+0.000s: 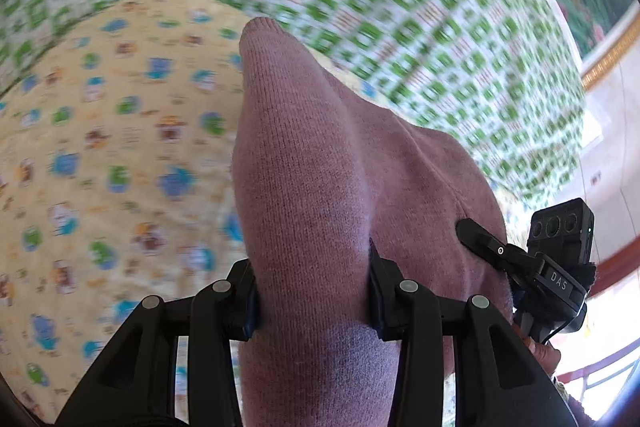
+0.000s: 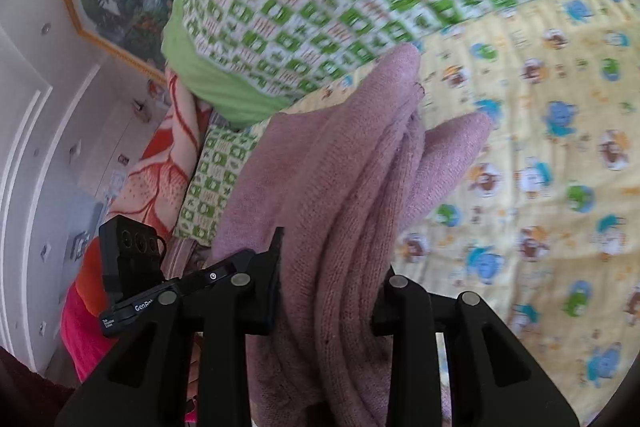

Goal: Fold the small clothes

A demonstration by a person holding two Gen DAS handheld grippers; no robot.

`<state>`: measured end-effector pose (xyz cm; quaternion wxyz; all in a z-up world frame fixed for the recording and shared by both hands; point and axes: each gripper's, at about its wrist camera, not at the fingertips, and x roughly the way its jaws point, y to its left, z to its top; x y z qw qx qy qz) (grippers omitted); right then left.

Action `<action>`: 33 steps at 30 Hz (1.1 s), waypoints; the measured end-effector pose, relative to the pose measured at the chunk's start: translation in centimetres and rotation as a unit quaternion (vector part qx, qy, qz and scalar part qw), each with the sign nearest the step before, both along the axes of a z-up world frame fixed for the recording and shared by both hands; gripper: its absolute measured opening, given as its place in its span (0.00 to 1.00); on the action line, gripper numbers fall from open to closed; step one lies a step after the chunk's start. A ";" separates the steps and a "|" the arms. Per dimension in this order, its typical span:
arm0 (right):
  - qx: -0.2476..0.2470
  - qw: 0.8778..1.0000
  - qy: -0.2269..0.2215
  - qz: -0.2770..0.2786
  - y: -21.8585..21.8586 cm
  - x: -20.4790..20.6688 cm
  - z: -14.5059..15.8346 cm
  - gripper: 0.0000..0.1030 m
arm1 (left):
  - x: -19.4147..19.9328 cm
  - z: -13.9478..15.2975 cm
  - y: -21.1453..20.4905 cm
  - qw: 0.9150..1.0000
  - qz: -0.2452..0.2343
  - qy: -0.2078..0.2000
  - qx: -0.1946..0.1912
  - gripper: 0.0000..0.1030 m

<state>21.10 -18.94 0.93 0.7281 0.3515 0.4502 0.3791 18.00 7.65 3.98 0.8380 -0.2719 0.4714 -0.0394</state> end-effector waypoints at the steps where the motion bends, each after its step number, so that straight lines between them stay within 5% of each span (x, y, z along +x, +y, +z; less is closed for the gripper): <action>1: 0.001 1.000 0.000 0.007 0.8 0.0 0.0 0.31 | -0.5 -0.1 0.9 1.000 0.010 0.001 0.001 0.40; 10: 0.002 0.998 0.009 0.059 8.8 0.7 -1.4 0.31 | -3.3 -2.3 6.5 0.998 0.062 0.015 0.004 0.40; 22: -0.028 0.995 0.044 0.082 11.4 0.8 -5.2 0.31 | -4.0 -7.4 7.4 0.996 0.067 0.060 -0.015 0.46; 33: -0.053 0.993 0.078 0.069 10.6 0.9 -9.4 0.55 | -4.5 -9.6 8.7 0.995 0.062 0.066 -0.039 0.65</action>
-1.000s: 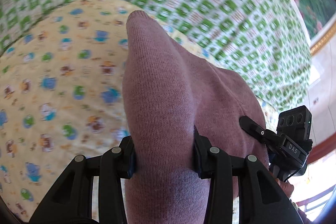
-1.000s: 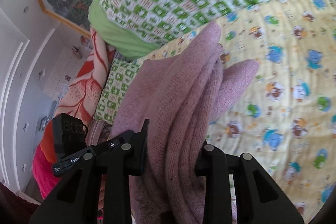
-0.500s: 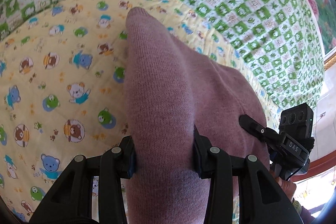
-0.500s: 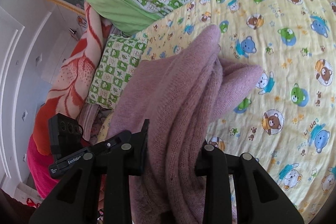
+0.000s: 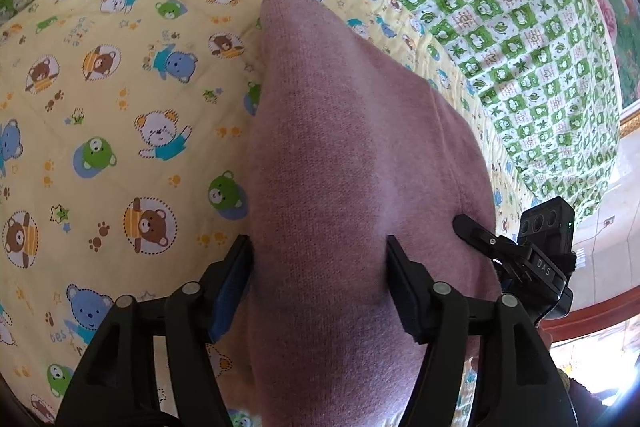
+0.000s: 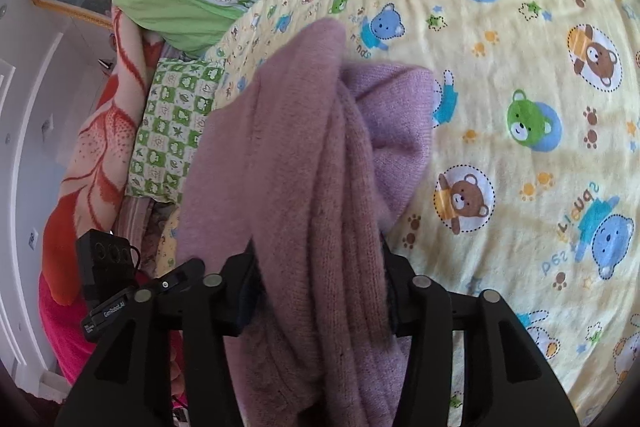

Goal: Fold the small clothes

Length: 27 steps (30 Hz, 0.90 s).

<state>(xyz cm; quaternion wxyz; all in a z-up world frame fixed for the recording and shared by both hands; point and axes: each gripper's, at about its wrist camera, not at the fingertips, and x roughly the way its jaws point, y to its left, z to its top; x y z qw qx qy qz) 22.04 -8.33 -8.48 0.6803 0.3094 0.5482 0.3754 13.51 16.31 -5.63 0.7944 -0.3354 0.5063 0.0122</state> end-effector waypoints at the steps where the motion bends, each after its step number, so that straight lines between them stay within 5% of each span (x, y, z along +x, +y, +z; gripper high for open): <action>1: -0.005 1.000 -0.001 -0.001 0.0 0.0 0.0 0.57 | -0.1 -0.1 0.0 1.000 0.001 0.000 -0.003 0.65; 8: -0.035 0.999 -0.013 -0.005 -0.7 -0.7 1.4 0.62 | -1.4 1.1 -0.3 1.000 0.009 0.005 0.020 0.67; 17: -0.071 0.993 -0.081 -0.053 -5.2 -4.9 6.0 0.62 | -6.6 4.8 0.1 0.998 0.037 -0.019 0.051 0.67; 21: -0.065 0.990 -0.119 -0.028 -5.5 -8.4 8.3 0.62 | -8.7 5.7 -1.1 0.998 0.018 -0.027 0.046 0.67; 24: -0.106 0.985 -0.136 0.003 -4.4 -10.7 8.4 0.61 | -9.1 5.2 -2.3 0.998 -0.002 -0.013 0.067 0.67; 26: -0.139 0.981 -0.133 0.016 -3.7 -11.4 7.5 0.47 | -8.9 4.2 -2.8 0.997 -0.006 0.006 0.072 0.66; 27: -0.152 0.980 -0.122 0.023 -3.3 -11.4 6.7 0.22 | -8.9 3.8 -2.9 0.997 -0.004 0.012 0.071 0.66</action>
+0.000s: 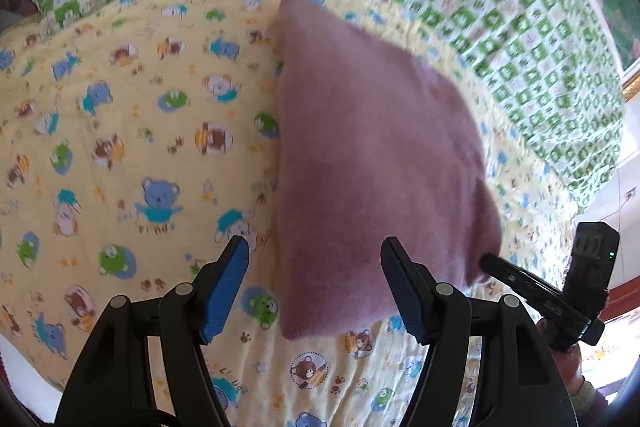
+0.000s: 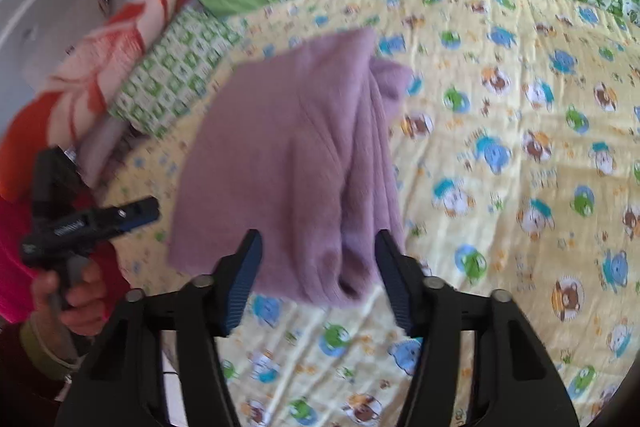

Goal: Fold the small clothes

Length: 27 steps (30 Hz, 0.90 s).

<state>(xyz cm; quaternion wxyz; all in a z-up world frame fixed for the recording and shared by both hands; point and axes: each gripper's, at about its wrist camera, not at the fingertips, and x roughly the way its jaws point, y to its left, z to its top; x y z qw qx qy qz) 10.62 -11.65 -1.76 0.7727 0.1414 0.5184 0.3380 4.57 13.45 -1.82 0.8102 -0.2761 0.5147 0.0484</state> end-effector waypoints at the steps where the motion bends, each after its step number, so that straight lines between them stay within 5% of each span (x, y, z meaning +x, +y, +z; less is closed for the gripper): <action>1: -0.005 1.000 0.019 0.004 0.2 0.2 -0.9 0.10 | 0.1 -0.4 0.0 1.000 0.004 0.009 -0.001 0.65; 8: -0.021 0.999 -0.001 -0.026 -1.7 1.1 -0.3 0.08 | 1.4 -1.9 -0.9 1.000 0.002 0.026 0.010 0.66; 14: -0.086 0.996 0.015 -0.008 -0.5 1.7 -3.7 0.09 | 1.6 -4.2 -1.3 0.999 0.001 0.048 0.008 0.68; 19: -0.075 0.997 0.015 -0.026 -1.3 1.3 -3.1 0.21 | 0.7 -3.5 -1.5 0.999 -0.003 0.047 0.019 0.68; 27: -0.047 0.998 0.010 -0.048 -3.0 -1.6 -0.9 0.21 | -2.3 -2.3 -2.3 0.998 -0.014 0.044 0.036 0.67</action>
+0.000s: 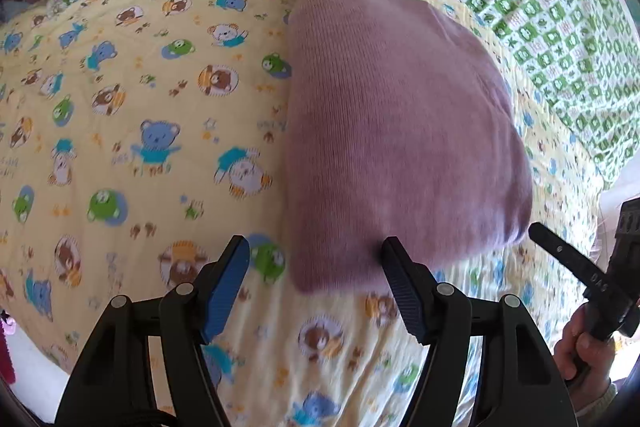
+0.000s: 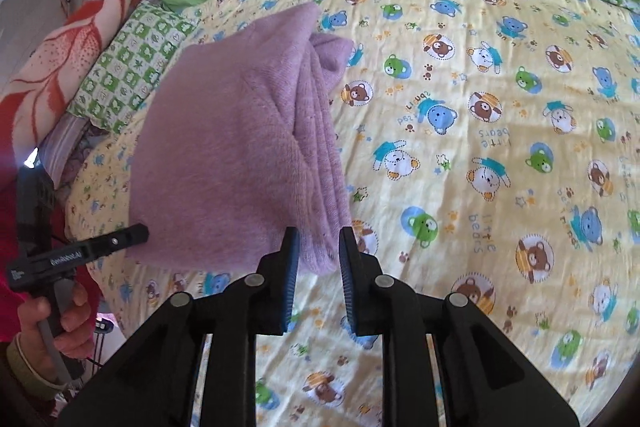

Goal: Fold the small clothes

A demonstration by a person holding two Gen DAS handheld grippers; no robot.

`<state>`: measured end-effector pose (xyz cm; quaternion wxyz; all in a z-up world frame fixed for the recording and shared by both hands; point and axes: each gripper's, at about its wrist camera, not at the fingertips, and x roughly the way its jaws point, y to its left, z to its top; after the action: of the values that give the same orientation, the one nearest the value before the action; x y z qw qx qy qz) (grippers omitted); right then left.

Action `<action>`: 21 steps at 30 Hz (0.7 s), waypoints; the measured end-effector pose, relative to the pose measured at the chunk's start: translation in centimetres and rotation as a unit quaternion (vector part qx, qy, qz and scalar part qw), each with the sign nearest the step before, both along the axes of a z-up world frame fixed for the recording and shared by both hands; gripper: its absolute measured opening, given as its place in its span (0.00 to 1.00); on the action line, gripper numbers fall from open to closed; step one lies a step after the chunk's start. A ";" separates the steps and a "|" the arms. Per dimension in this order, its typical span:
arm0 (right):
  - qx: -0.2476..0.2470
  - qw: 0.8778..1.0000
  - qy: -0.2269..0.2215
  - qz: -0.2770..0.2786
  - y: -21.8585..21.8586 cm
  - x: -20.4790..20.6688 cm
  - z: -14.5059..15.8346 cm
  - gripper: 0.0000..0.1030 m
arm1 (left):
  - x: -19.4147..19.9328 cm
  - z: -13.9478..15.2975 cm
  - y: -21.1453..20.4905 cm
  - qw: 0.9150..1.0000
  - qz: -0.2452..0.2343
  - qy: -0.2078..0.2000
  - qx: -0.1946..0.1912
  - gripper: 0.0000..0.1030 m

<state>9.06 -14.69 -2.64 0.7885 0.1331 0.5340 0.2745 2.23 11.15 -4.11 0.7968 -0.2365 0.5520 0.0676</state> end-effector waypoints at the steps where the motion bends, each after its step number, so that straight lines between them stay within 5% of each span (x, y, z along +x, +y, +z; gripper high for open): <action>1: 0.004 1.000 0.000 -0.002 -0.1 -0.5 0.3 0.21 | -0.5 0.1 -0.1 1.000 -0.001 -0.002 0.002 0.67; 4: 0.008 1.000 -0.002 0.000 0.4 -1.6 1.2 0.24 | -1.7 0.5 -0.6 1.000 -0.009 -0.007 0.011 0.67; 8: 0.005 1.000 -0.014 0.002 1.1 -3.7 2.0 0.43 | -3.3 1.2 -1.3 0.999 -0.027 -0.019 0.036 0.67; 14: 0.001 1.000 -0.015 0.005 1.5 -6.8 2.0 0.43 | -5.9 2.0 -2.0 0.997 -0.034 -0.043 0.059 0.70; 21: -0.012 1.000 -0.017 0.010 1.5 -10.5 1.3 0.61 | -8.4 1.8 -2.7 0.994 -0.044 -0.060 0.076 0.74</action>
<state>-1.44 -13.18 -1.39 0.7965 0.1138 0.5247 0.2781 -6.15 8.42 -2.29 0.8461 -0.1541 0.5066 0.0601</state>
